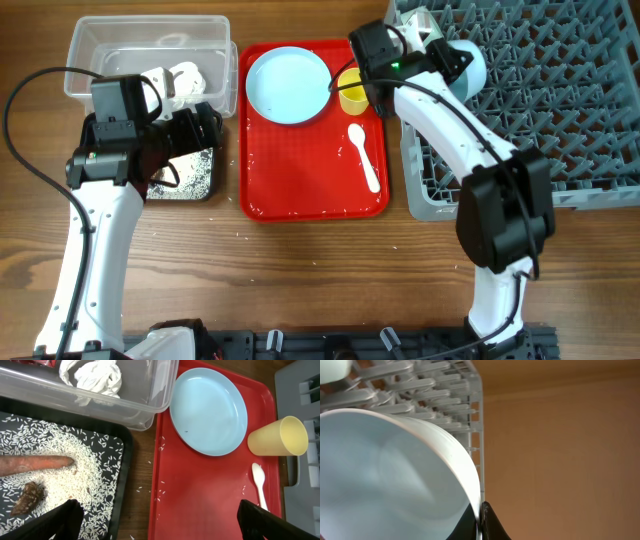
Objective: Sort waste into correct bins and load items into the dishwasher rack
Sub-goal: 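Grasp the edge of the blue plate with right gripper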
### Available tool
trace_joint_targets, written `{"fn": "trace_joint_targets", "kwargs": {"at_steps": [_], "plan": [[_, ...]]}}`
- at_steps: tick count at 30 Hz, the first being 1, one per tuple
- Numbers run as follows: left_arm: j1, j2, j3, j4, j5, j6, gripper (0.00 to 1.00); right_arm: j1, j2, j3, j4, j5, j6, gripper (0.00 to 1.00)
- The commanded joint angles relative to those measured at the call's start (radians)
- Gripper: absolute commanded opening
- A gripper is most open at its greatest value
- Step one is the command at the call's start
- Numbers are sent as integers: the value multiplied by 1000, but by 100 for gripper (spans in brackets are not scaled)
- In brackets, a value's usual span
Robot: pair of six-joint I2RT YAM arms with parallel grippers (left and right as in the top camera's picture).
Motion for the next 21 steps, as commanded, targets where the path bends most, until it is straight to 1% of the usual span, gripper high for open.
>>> {"fn": "trace_joint_targets", "kwargs": {"at_steps": [1,6,11,12,15,16,17,19,21], "plan": [[6,-16,16,3,8,19,100,-1,50,-9,-6,9,-27,4],[6,-16,16,3,8,19,100,28,51,-9,-44,9,-25,4],[6,-16,16,3,8,19,100,98,51,-9,-121,-30,-27,4],[6,-16,16,3,8,19,100,116,51,-9,-137,-43,-28,8],[6,-16,16,3,8,20,100,155,51,-9,-148,-51,-27,25],[6,-16,16,3,8,19,100,165,51,-9,-148,-51,-27,38],[6,-16,16,3,8,20,100,174,51,-9,-148,-51,-28,45],[6,-16,16,3,8,20,100,180,50,-9,-155,-51,-28,63],[6,-16,16,3,8,19,100,180,50,-8,-162,-53,-28,71]]}}
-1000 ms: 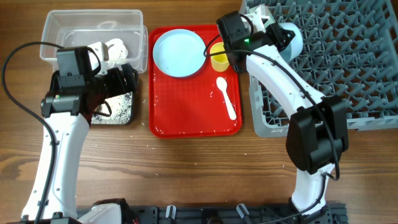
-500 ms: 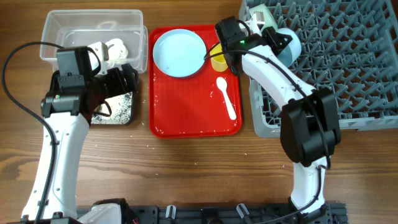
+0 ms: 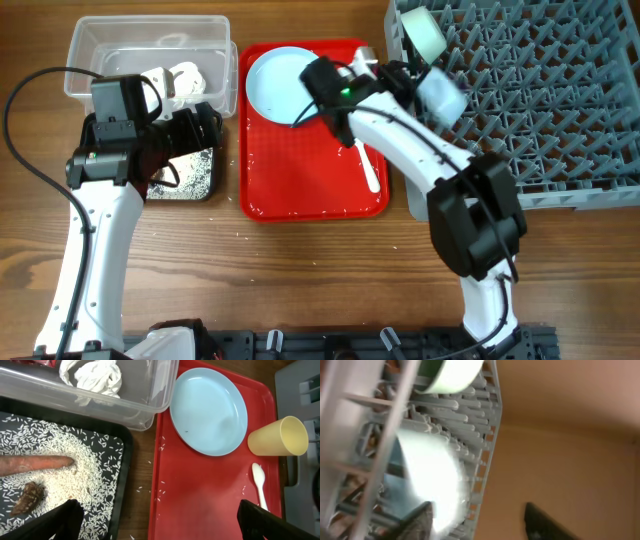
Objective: Sort waste into correct bins and load items into the dishwasher rack
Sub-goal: 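Grasp the edge of the blue plate with right gripper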
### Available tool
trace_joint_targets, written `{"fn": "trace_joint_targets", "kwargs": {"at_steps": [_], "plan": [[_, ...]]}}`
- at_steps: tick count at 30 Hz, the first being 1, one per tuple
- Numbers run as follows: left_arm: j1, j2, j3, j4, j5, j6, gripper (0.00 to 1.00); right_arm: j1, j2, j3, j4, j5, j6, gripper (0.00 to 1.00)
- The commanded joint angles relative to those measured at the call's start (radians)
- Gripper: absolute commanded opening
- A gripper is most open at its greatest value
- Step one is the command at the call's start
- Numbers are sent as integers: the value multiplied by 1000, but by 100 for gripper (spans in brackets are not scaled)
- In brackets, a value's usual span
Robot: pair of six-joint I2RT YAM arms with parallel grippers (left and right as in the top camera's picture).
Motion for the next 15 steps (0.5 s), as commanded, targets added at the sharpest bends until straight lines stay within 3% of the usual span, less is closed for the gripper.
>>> {"fn": "trace_joint_targets", "kwargs": {"at_steps": [1,7,8,9,12,15], "plan": [[6,-16,16,3,9,19,100,-8,18,-8,-8,-18,6,73],[6,-16,16,3,9,19,100,-18,-64,24,40,-245,11,76],[6,-16,16,3,9,19,100,-19,-89,37,53,-298,11,80],[6,-16,16,3,9,19,100,-19,-119,52,64,-354,12,100],[6,-16,16,3,9,19,100,-19,-200,84,87,-527,15,100],[6,-16,16,3,9,19,100,-20,-304,91,150,-851,47,99]]}}
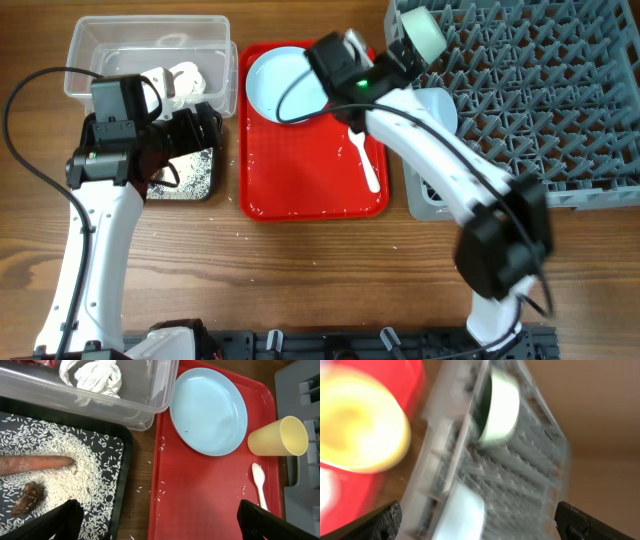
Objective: Sort waste into correct bins and load items into the dishwasher rack
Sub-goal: 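Grasp the edge of the blue plate with right gripper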
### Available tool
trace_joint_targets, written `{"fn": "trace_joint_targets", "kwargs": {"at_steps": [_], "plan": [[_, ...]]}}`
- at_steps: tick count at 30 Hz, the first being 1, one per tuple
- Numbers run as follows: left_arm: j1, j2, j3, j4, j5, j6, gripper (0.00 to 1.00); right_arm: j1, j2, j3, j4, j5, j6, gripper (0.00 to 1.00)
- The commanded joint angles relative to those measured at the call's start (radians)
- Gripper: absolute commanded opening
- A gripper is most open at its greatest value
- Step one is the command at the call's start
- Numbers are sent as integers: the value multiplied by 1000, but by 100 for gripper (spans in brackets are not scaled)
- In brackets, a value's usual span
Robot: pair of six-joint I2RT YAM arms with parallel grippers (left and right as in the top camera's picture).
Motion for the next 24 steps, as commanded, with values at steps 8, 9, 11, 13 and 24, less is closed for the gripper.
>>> {"fn": "trace_joint_targets", "kwargs": {"at_steps": [8,9,11,13,24], "plan": [[6,-16,16,3,8,19,100,-2,-197,39,222,-1112,231,80],[6,-16,16,3,8,19,100,-2,-189,35,244,-1104,298,79],[6,-16,16,3,8,19,100,-2,-156,33,262,-1022,423,77],[6,-16,16,3,8,19,100,-2,-121,33,248,-882,550,73],[6,-16,16,3,8,20,100,-4,-69,33,180,-703,737,59]]}}
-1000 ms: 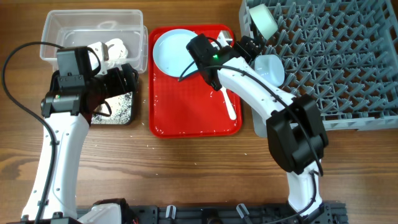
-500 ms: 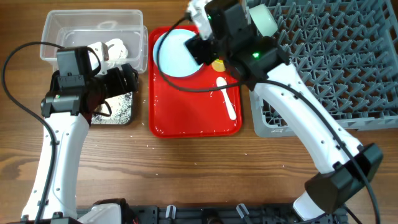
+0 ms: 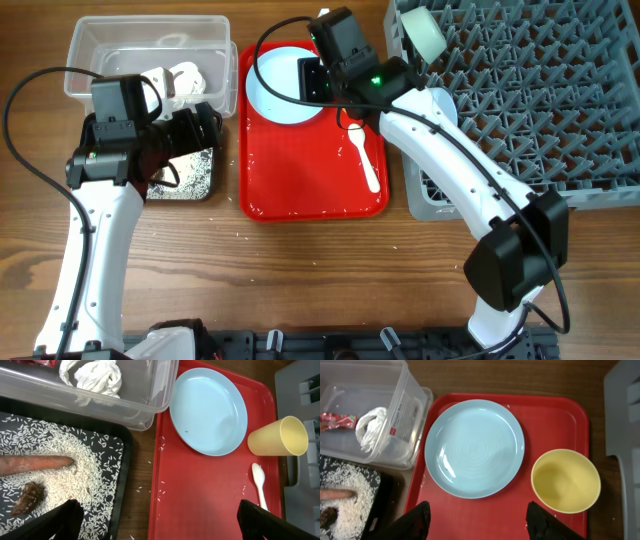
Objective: Sort waste into correct bins and load items into the dishwasher rack
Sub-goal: 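Grasp the edge of the blue plate with right gripper, then carry the blue plate with right gripper and stand it in the rack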
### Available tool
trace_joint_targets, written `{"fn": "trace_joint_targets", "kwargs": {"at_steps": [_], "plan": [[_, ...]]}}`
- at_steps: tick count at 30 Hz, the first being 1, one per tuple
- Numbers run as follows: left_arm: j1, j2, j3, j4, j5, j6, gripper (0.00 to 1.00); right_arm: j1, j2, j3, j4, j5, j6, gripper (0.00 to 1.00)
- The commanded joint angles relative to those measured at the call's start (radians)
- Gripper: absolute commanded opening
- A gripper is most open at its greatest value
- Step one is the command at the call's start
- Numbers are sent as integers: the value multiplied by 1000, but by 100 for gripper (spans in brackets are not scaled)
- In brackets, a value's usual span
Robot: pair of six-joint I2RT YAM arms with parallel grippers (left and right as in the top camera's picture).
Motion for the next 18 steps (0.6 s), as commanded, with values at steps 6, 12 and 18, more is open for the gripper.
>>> {"fn": "trace_joint_targets", "kwargs": {"at_steps": [6,12,18], "plan": [[6,-16,16,3,8,19,100,13,66,-2,36,3,186,45],[6,-16,16,3,8,19,100,41,148,-2,9,-43,298,43],[6,-16,16,3,8,19,100,68,214,-2,-23,-42,377,43]]}}
